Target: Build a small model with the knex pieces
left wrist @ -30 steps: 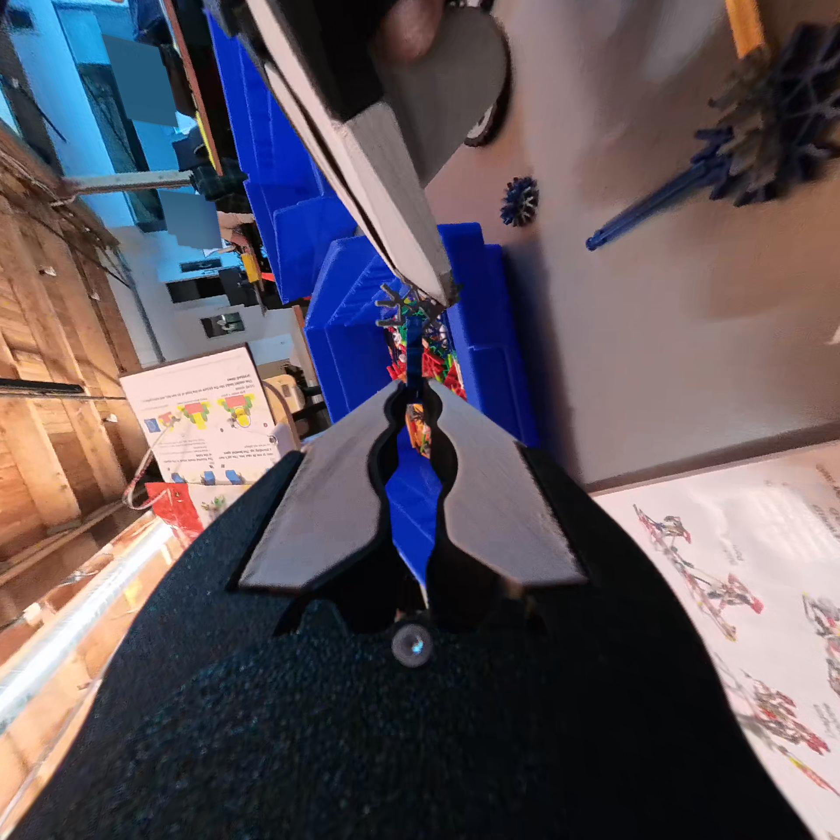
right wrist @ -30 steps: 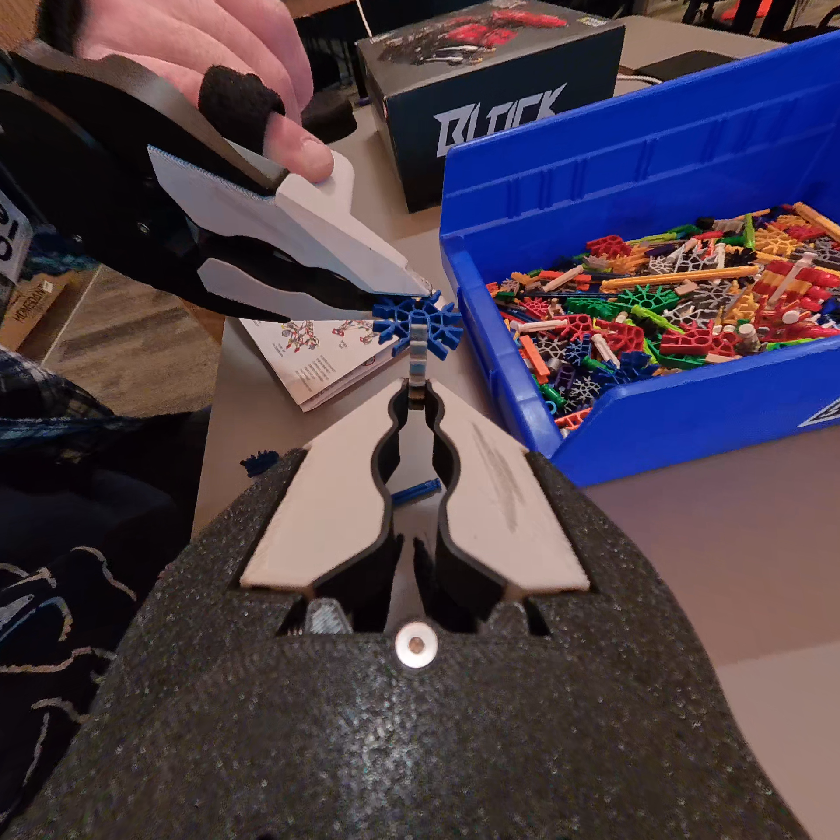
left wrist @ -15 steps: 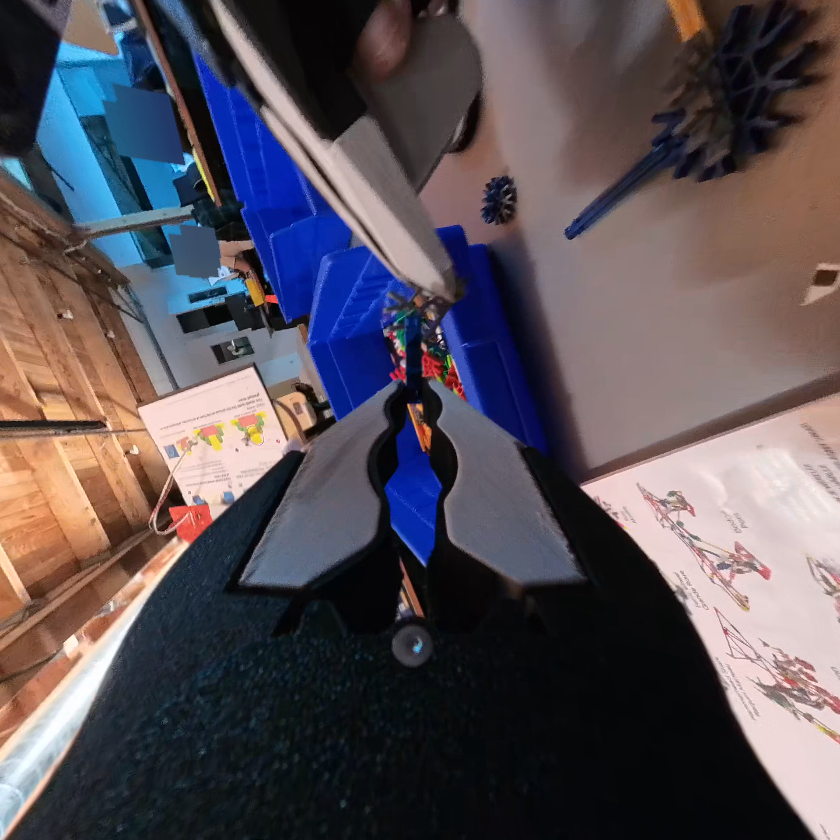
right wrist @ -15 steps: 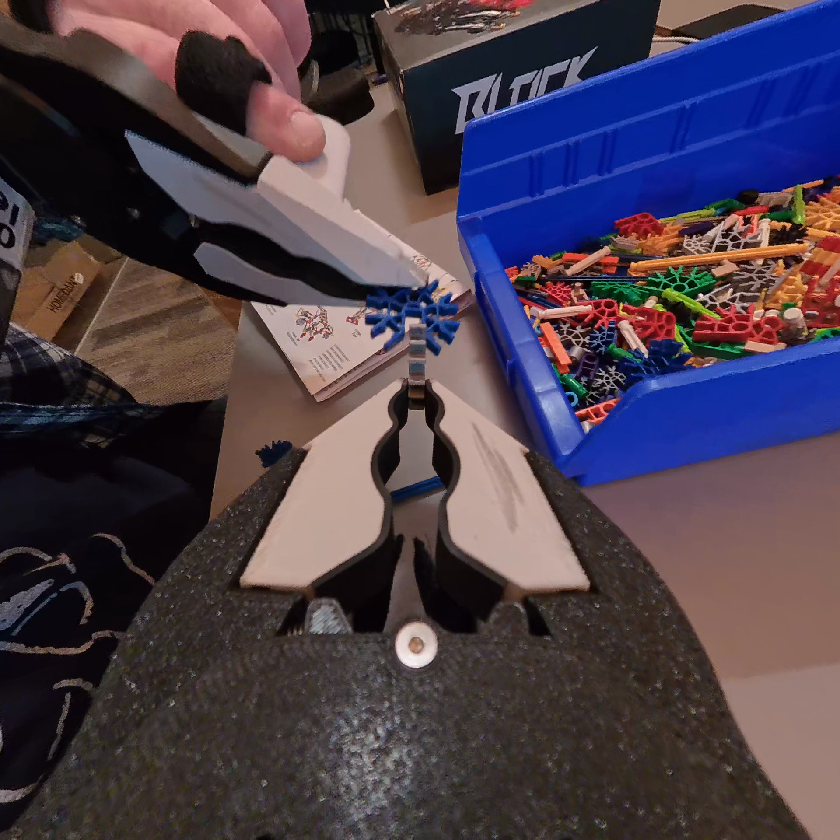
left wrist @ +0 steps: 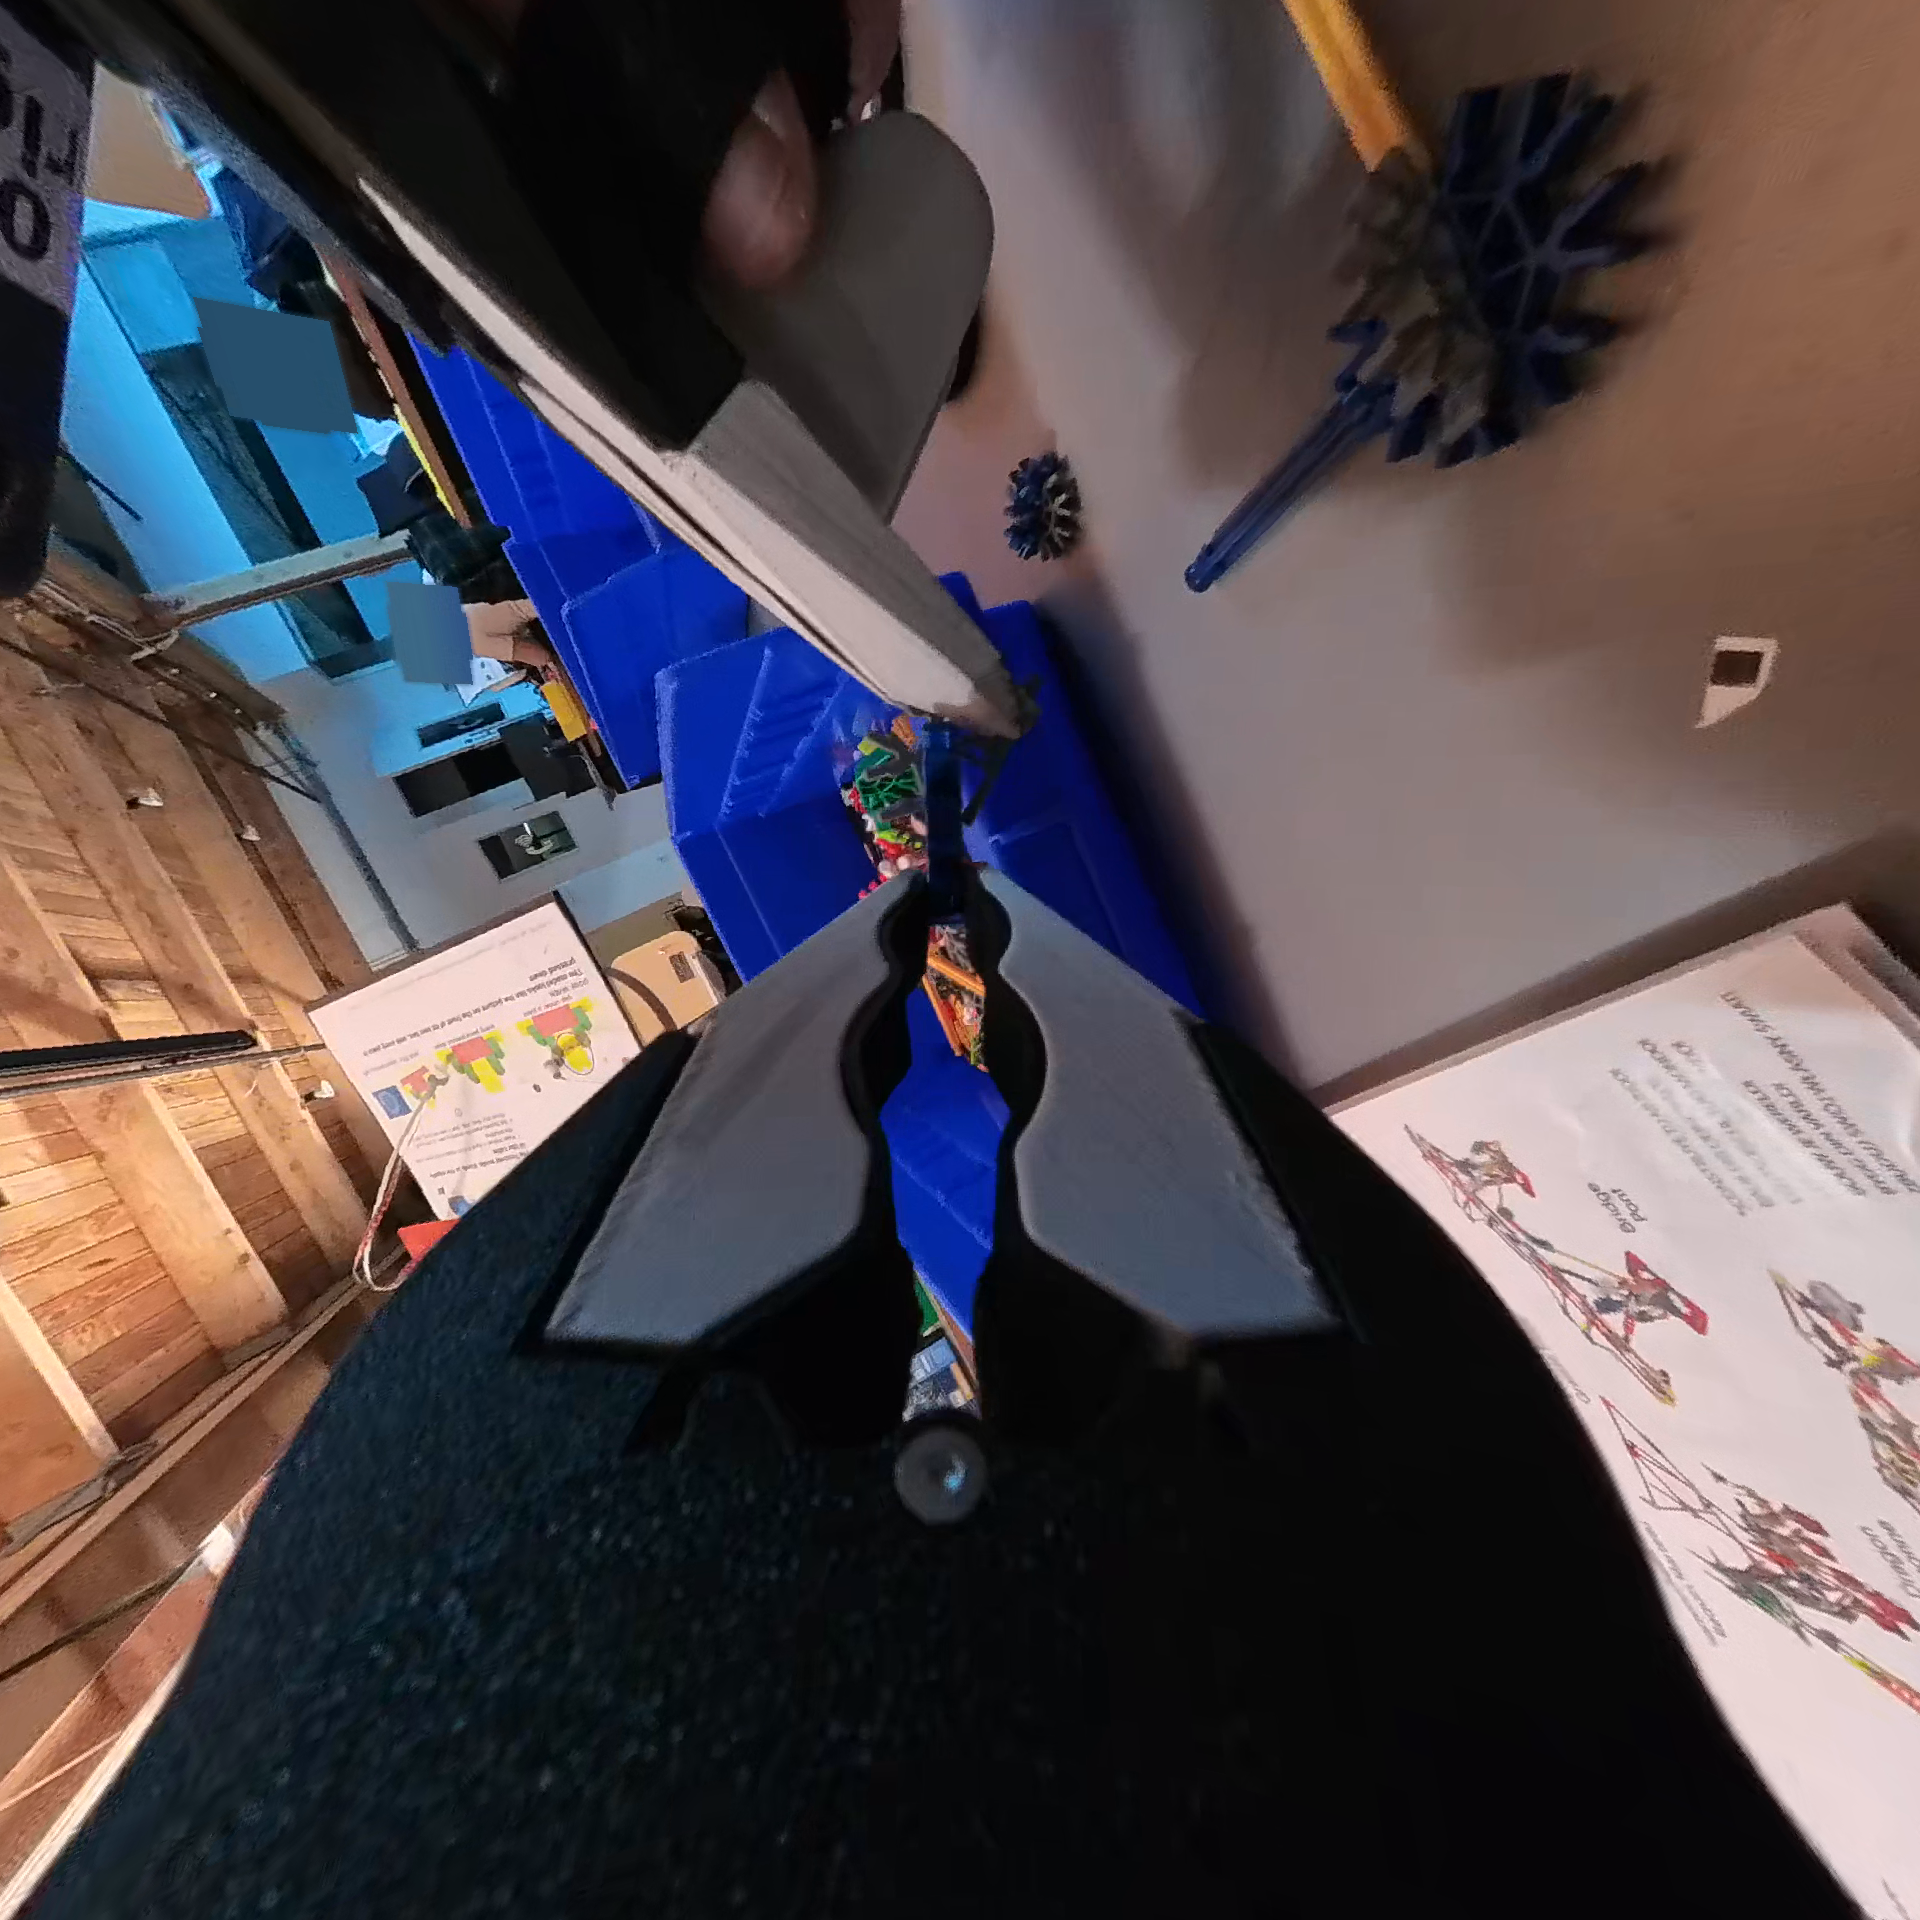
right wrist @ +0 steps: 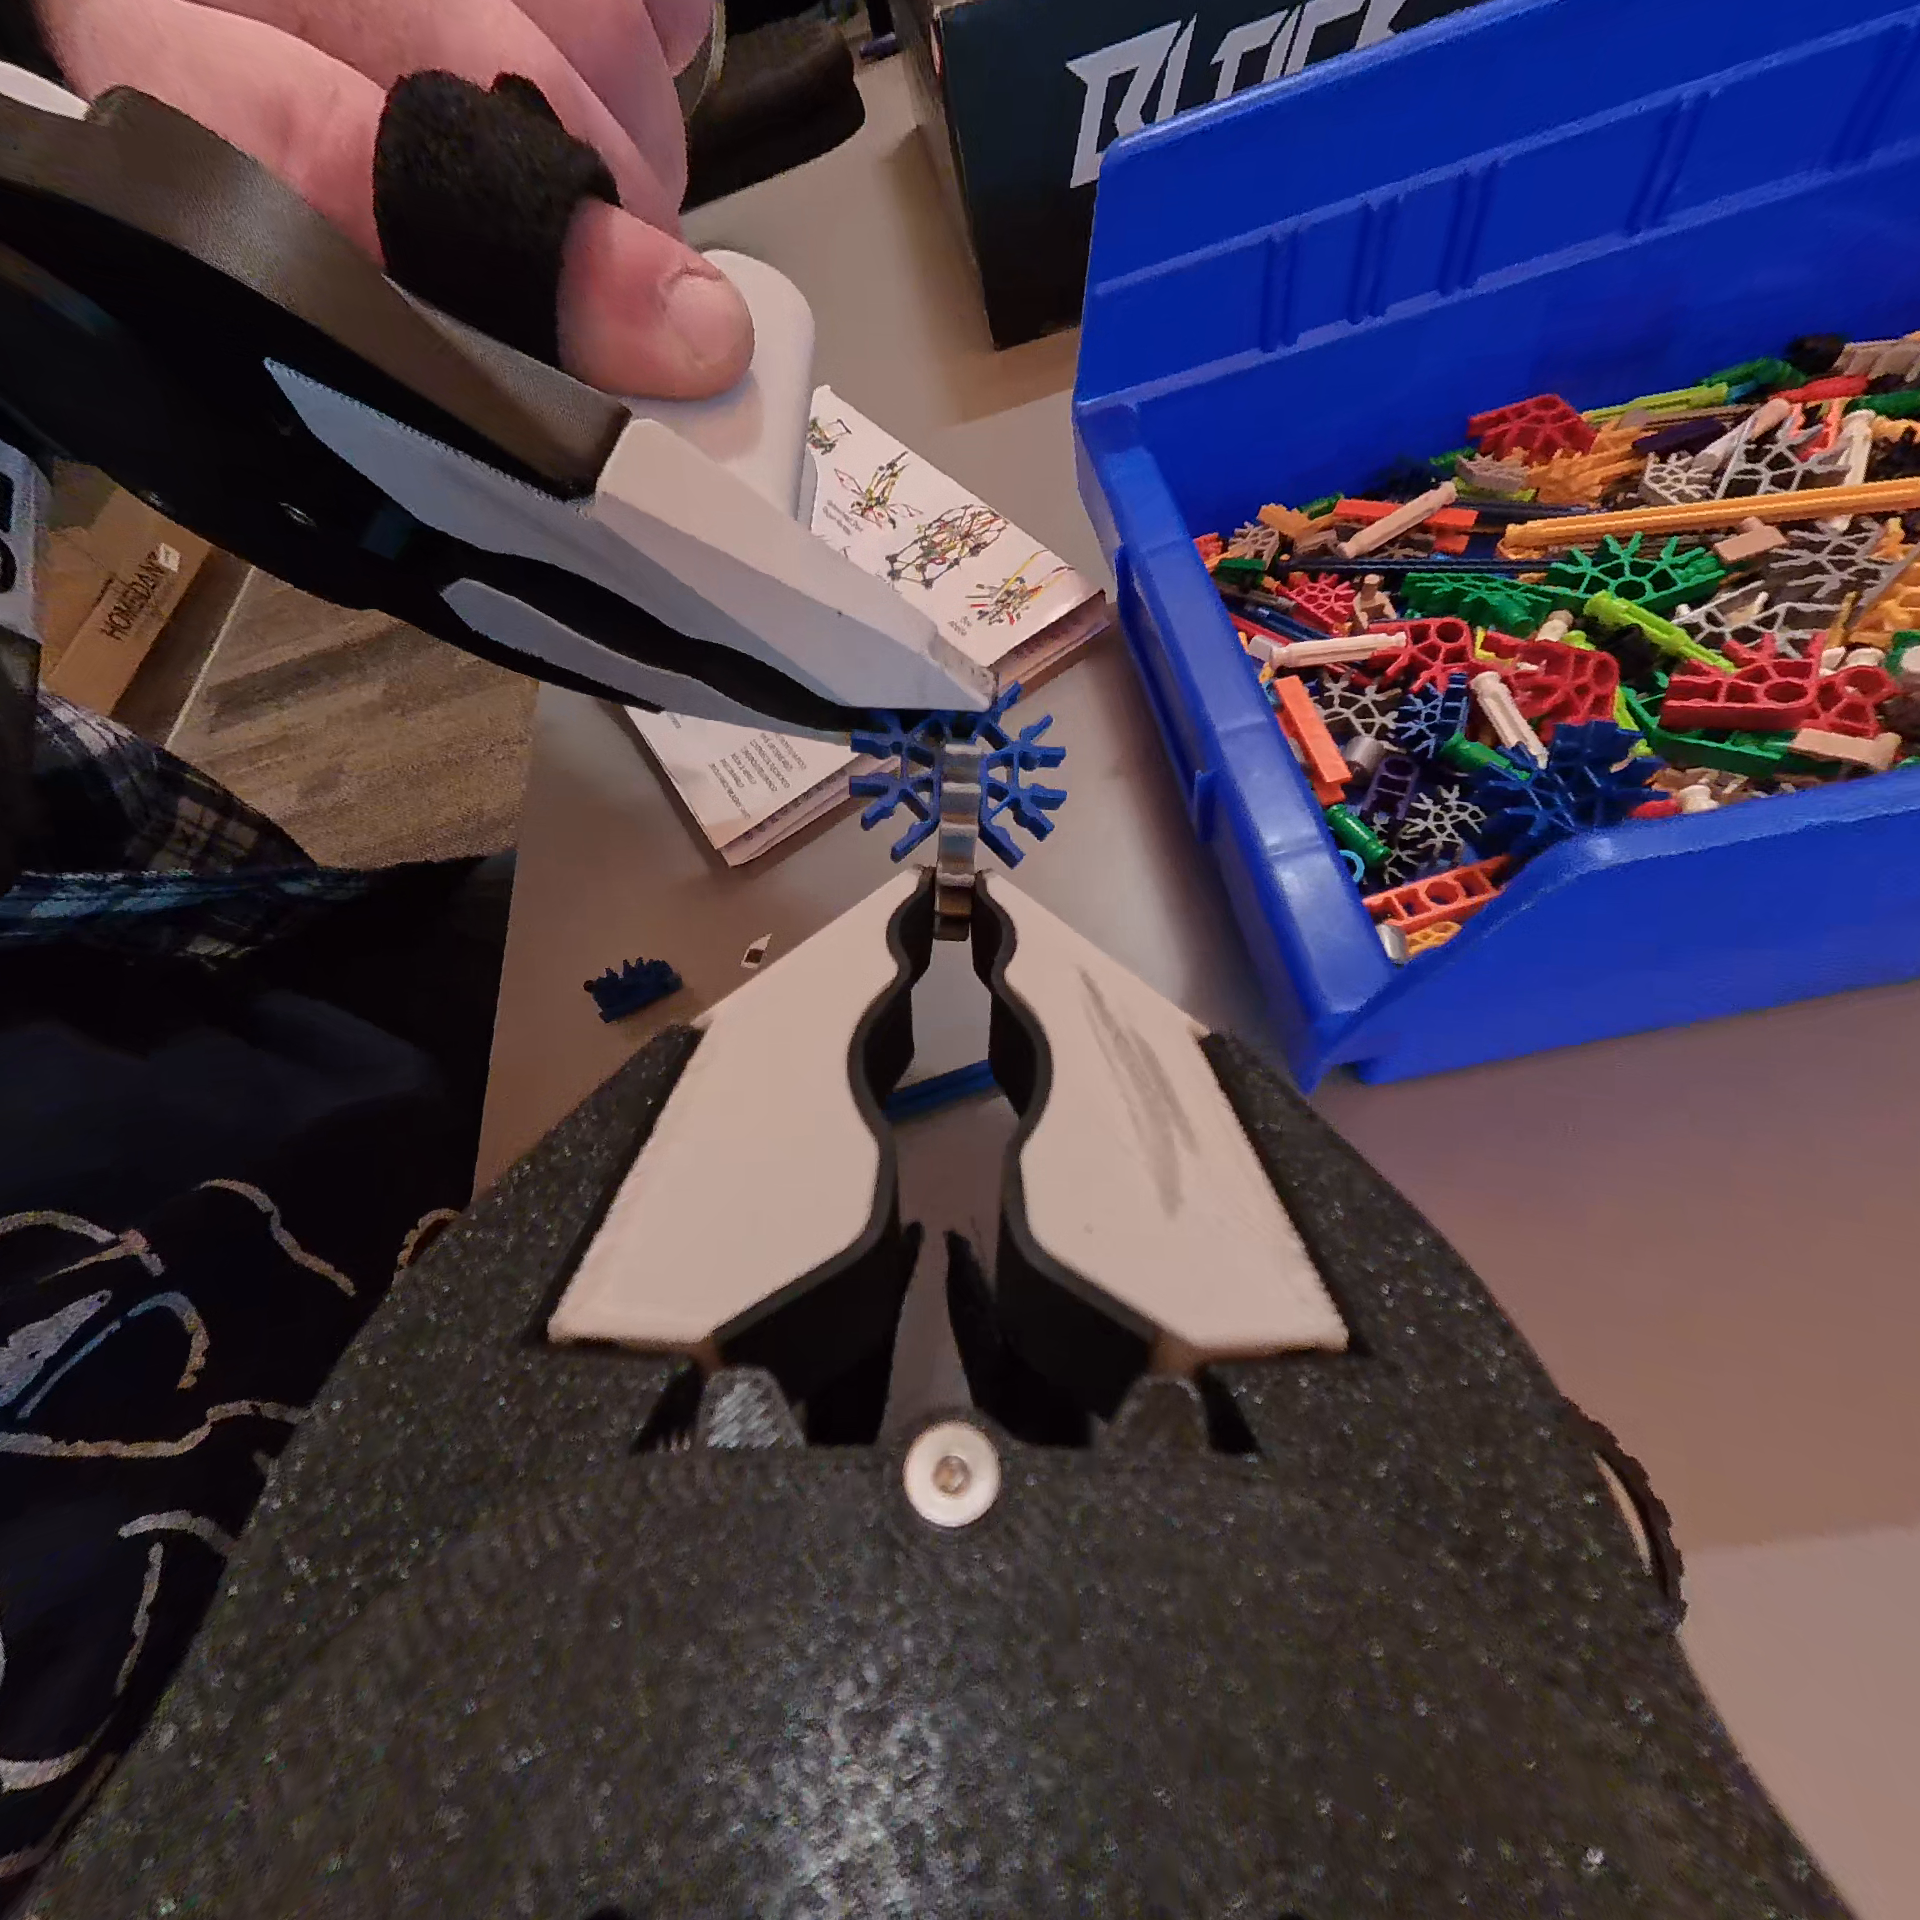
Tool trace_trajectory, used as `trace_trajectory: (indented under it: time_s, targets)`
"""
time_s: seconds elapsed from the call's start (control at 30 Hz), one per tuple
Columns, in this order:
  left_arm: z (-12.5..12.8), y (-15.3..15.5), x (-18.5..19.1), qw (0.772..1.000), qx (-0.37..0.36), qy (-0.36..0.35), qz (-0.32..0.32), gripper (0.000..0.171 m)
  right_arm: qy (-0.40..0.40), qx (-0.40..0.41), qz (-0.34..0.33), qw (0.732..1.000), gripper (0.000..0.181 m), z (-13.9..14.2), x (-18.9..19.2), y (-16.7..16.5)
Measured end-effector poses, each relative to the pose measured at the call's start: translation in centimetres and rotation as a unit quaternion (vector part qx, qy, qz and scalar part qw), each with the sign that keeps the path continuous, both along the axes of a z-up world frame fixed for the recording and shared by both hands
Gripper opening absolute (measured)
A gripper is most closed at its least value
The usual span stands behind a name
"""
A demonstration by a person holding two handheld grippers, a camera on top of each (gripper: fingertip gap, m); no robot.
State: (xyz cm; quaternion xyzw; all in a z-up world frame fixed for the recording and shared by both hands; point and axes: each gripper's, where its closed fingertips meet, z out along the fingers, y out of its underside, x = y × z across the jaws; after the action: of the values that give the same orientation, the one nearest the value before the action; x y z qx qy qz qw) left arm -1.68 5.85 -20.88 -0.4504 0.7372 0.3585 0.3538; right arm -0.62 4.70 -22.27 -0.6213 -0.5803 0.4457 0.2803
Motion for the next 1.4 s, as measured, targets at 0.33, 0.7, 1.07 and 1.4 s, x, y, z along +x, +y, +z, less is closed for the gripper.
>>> trace_trajectory:
  time_s: [0.33, 0.7, 1.07, 1.4]
  targets:
    - [-0.5, -0.6, 0.1, 1.0, 0.0, 0.022, -0.008, 0.002, -0.017, -0.01, 0.015, 1.0, 0.004, -0.5, 0.0, -0.7]
    - [0.0, 0.5, -0.8, 0.99, -0.022, -0.12, 0.066, 0.002, 0.012, -0.025, -0.018, 0.999, 0.008, 0.4, -0.4, 0.3]
    - [0.4, 1.5, -1.5, 0.962, -0.044, -0.239, 0.122, 0.002, 0.05, -0.03, -0.049, 0.997, 0.018, 2.0, -0.2, 1.5]
    - [0.8, 1.6, -1.6, 0.946, -0.06, -0.286, 0.142, 0.002, 0.061, -0.049, -0.057, 0.995, 0.008, 2.2, -0.2, 1.9]
